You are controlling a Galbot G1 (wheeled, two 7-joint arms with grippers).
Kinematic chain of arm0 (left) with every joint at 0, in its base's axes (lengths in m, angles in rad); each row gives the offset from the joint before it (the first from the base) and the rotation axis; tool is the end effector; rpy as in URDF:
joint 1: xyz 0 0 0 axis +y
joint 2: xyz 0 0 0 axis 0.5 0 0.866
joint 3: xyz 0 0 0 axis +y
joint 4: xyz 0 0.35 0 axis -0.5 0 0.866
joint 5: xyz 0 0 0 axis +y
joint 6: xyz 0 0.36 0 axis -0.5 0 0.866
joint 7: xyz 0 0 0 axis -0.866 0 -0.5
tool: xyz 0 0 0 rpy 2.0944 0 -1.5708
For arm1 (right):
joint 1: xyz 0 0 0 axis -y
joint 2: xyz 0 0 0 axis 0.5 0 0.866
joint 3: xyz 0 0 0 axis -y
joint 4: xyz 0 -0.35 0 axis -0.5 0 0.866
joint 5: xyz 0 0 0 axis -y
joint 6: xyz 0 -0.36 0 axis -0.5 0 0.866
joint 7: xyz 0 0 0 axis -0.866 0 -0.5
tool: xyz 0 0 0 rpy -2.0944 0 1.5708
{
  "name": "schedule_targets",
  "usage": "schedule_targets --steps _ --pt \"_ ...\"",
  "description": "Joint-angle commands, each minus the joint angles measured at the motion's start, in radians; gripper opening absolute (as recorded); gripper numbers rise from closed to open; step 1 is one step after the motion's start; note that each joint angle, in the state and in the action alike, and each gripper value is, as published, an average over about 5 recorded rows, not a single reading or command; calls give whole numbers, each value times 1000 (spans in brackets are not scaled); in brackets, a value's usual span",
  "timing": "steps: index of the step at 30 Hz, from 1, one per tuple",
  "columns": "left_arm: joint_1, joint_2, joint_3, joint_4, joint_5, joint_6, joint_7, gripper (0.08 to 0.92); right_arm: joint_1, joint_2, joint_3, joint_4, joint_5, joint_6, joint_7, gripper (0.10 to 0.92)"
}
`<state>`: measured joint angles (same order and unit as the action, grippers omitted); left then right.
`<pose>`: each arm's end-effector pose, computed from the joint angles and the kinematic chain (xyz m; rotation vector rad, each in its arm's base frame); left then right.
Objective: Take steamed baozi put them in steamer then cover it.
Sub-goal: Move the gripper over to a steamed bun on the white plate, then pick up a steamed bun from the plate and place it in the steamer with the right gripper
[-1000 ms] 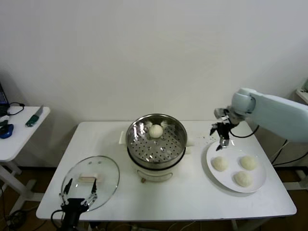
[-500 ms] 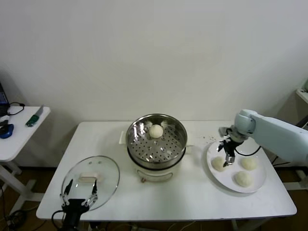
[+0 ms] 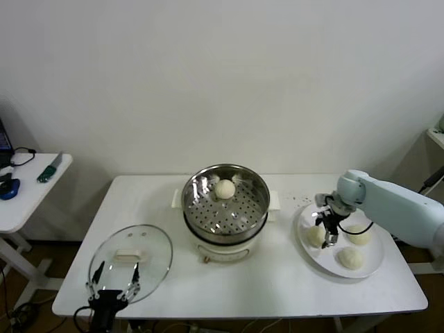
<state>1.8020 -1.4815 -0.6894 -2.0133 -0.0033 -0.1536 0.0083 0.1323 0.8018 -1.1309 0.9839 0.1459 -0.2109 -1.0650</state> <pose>0.1033 0.0710 -0.3584 0.0990 -2.9780 -0.2535 0.5474 -0.1674 -0.2530 1.2238 -1.2995 1.1648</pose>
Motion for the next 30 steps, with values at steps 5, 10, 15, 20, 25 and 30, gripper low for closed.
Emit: schedule_targets --steps 5,10,15,20,25,30 --pt "-3 0 4 4 4 -1 1 823 -28 -1 33 -11 -5 6 5 683" --pt "2 0 5 -1 4 -3 1 823 8 -16 17 5 38 -4 5 672" --pt "11 1 4 -7 3 -7 1 823 157 -35 -85 33 161 -23 -3 671" --pt "18 -1 8 -19 3 -8 3 823 370 -20 -238 49 317 -38 -16 675" --pt "22 -1 15 -30 2 -9 5 823 588 58 -390 57 468 -48 -15 678" --pt "31 -2 28 -43 -13 -4 4 823 715 175 -487 56 594 -66 -11 681"
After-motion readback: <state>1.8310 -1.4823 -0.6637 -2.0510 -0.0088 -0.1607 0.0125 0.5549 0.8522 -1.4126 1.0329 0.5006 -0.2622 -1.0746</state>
